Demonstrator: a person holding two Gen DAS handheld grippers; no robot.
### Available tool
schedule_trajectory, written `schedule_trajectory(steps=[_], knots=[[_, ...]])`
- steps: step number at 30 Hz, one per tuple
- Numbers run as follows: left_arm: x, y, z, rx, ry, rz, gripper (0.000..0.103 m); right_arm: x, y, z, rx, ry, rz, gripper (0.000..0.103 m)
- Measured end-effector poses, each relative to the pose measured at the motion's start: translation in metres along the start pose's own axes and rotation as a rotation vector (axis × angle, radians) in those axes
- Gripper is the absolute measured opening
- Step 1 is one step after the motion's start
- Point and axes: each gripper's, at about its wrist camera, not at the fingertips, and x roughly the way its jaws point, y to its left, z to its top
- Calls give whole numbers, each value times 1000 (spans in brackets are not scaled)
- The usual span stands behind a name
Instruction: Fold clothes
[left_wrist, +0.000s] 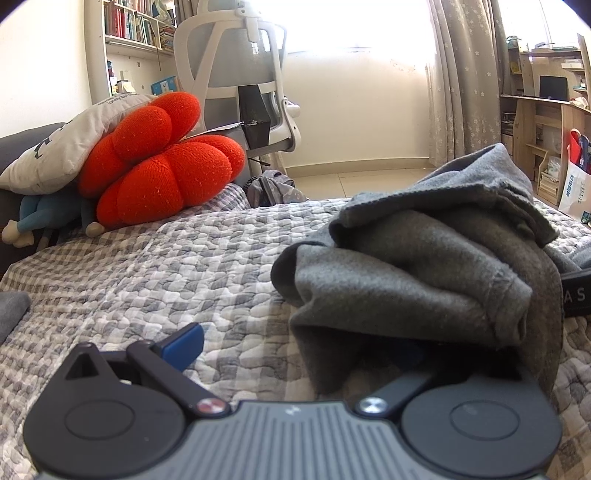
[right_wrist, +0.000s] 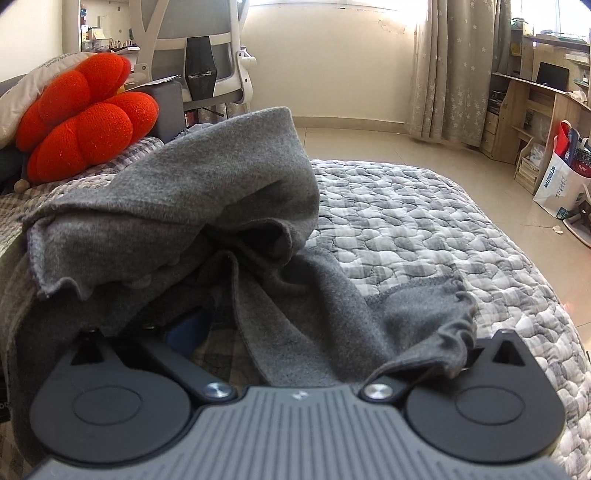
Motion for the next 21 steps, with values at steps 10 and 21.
schedule_trajectory(steps=[10,21], knots=[[1,0,-1,26,17,3,103,-7,5,-6,-31,-11,-11,103],[6,2,0,32,56,-8,103,-7,2,-8,-8,3,-3,103]])
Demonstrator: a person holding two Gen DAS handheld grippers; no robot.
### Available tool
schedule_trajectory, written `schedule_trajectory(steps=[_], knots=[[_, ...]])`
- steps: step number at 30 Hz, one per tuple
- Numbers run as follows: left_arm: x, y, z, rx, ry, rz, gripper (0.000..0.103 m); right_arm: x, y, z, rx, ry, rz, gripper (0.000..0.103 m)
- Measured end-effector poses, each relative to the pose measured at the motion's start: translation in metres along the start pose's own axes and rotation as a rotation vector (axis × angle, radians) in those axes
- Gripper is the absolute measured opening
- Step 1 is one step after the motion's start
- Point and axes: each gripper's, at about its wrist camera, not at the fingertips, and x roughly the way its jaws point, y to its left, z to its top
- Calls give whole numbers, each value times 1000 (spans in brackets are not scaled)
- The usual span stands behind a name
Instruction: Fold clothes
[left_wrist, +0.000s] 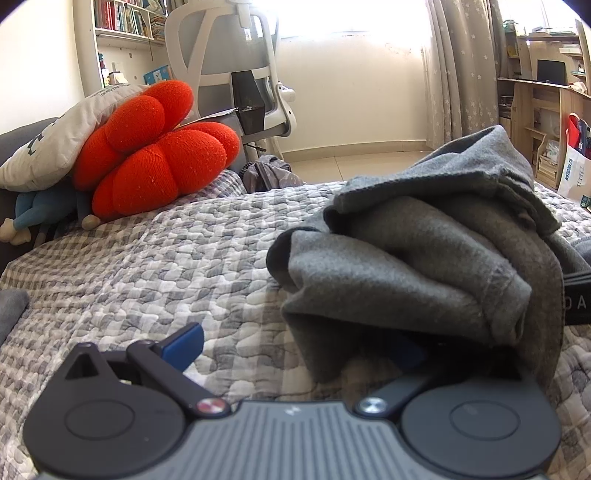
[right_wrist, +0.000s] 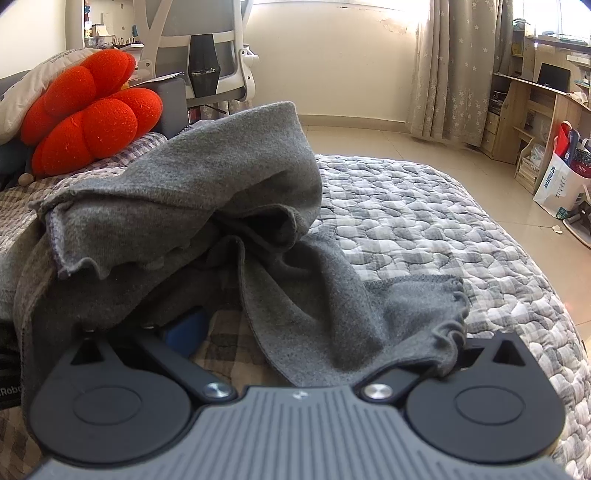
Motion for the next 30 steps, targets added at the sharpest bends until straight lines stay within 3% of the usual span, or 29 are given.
schedule_trajectory(steps=[10,14,17,22,25,30], knots=[[-21,13,-2,25,11,-8,103,-10,1,-8,11,-12,-20,103],[-47,24,2,76,-58,-55,103,-14,2,-9,16,-31,-17,103],[-61,30,10,60,-88,-131,103,-15,-4,-9,62,-50,2,103],[-63,14,19,76,-101,-240,103,-11,-7,-7,105,-50,-22,103],[-51,-7,22,140,-97,-239,103,-13,-9,-9,112,-64,-14,102],[-43,-24,31,202,-123,-239,103,-21,-34,-16,261,-123,42,94]])
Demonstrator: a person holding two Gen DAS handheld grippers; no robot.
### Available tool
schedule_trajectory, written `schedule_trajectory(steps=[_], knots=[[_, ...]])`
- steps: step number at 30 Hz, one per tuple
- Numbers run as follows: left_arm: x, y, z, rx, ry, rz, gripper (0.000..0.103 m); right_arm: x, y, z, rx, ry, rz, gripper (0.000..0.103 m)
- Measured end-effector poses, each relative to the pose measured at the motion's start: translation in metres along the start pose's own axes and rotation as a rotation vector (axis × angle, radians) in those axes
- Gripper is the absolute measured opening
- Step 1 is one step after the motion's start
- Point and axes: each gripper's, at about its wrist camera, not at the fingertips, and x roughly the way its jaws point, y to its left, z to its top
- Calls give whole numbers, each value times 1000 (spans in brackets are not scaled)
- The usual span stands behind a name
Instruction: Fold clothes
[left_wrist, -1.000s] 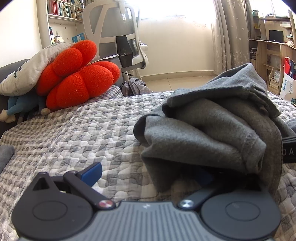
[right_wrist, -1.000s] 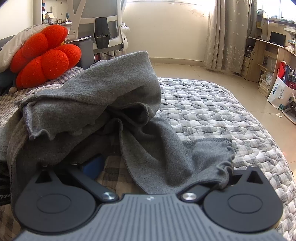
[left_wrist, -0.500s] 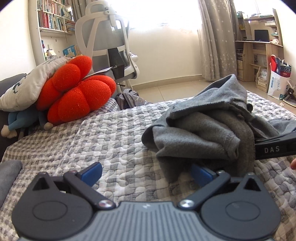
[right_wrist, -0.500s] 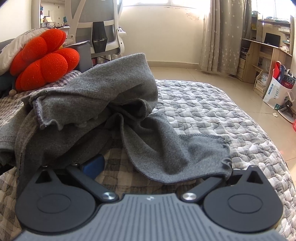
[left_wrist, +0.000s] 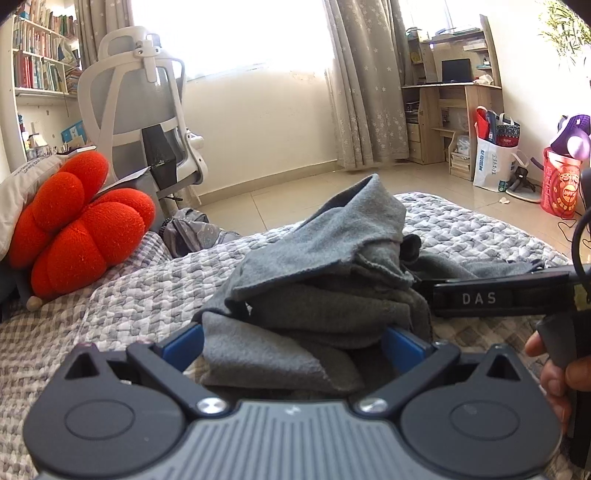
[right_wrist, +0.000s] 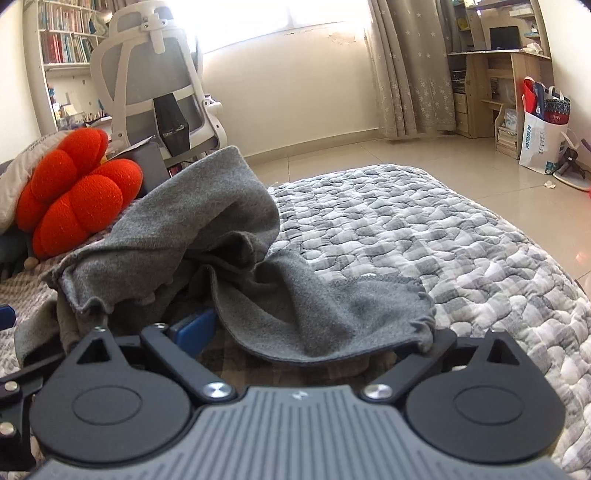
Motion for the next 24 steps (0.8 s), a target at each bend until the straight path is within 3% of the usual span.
schedule_trajectory(steps=[4,6,10,13,19,21,22,23,24], knots=[[4,0,9,95,-22,-14,103,1,10,-2,-60,11,-27,93],[5,5,13,152,18,-49,102,2,13,-2,-81,14,-35,89],[-11,28,11,183,-17,-116,102,0,6,-2,-58,3,-10,85],[-4,31,20,211,-42,-111,102,0,7,-3,-66,4,-11,85],[31,5,27,395,-44,-77,101,2,10,-2,-91,7,-17,86],[34,6,33,372,-50,-82,81,2,9,-2,-84,5,-6,85],[35,6,36,359,-53,-85,61,1,8,-3,-81,2,-2,82],[35,9,39,321,-37,-98,32,1,8,-3,-79,-2,-7,70],[32,12,39,293,-37,-105,17,1,8,-4,-77,-7,-14,59]])
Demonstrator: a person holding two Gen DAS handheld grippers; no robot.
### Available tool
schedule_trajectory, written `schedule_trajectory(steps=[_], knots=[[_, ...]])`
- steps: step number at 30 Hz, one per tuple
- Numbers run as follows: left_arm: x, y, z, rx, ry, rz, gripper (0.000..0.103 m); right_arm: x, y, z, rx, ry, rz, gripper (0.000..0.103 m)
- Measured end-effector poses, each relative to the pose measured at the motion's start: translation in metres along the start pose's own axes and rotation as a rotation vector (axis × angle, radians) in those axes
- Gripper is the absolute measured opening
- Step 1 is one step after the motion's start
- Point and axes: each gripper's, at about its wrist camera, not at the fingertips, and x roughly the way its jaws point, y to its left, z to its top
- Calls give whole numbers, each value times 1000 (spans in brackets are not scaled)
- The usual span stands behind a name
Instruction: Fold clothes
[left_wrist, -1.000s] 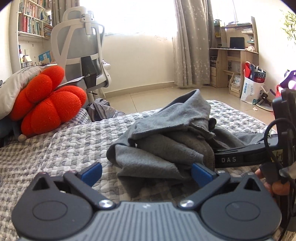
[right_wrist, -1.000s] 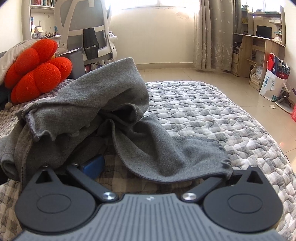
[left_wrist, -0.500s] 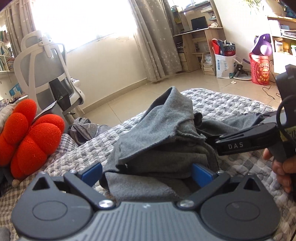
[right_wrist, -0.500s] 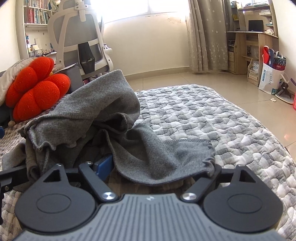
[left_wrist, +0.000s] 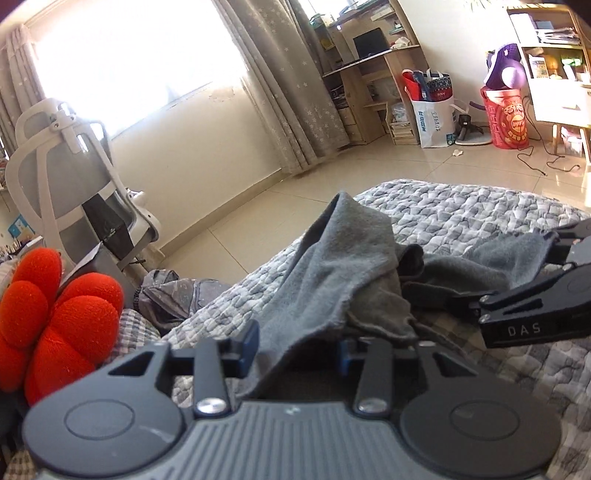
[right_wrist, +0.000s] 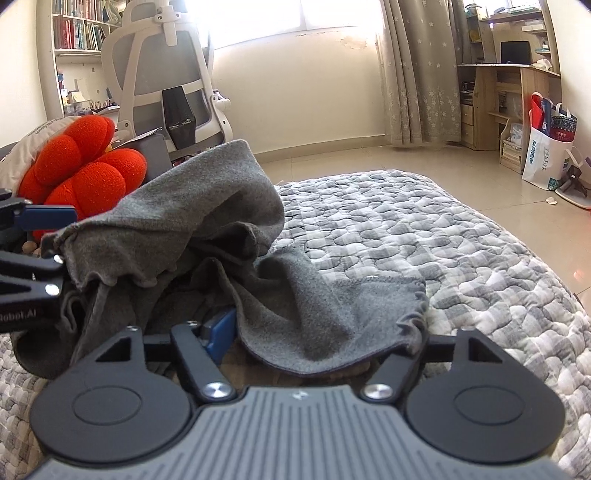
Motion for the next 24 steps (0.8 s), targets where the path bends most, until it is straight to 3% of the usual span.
schedule_trajectory(steps=[1,3,4,6,10,16,19,20,22,23,24], knots=[[-3,3,0,-27,-3,-6,7,0,-1,0,3,-3,1,52],[-15,9,-2,-56,-23,-11,6,-1,-4,0,23,-8,12,24],[-22,14,-2,-72,-30,-13,5,-2,-6,0,39,-11,21,17],[-41,26,0,-117,-65,-14,1,-6,-11,1,69,-23,40,12],[-95,60,17,-222,-201,5,1,-25,-14,4,95,-102,51,12],[-137,76,33,-251,-232,75,1,-80,-26,33,158,-261,37,12],[-170,88,41,-303,-298,95,1,-100,-27,52,149,-281,11,13],[-179,91,43,-319,-318,90,1,-102,-24,56,136,-268,5,20],[-197,96,51,-345,-353,86,1,-105,-19,57,115,-261,35,21],[-206,99,54,-358,-370,84,1,-106,-14,55,101,-259,68,34],[-214,101,58,-371,-386,82,1,-108,-8,51,78,-252,108,53]])
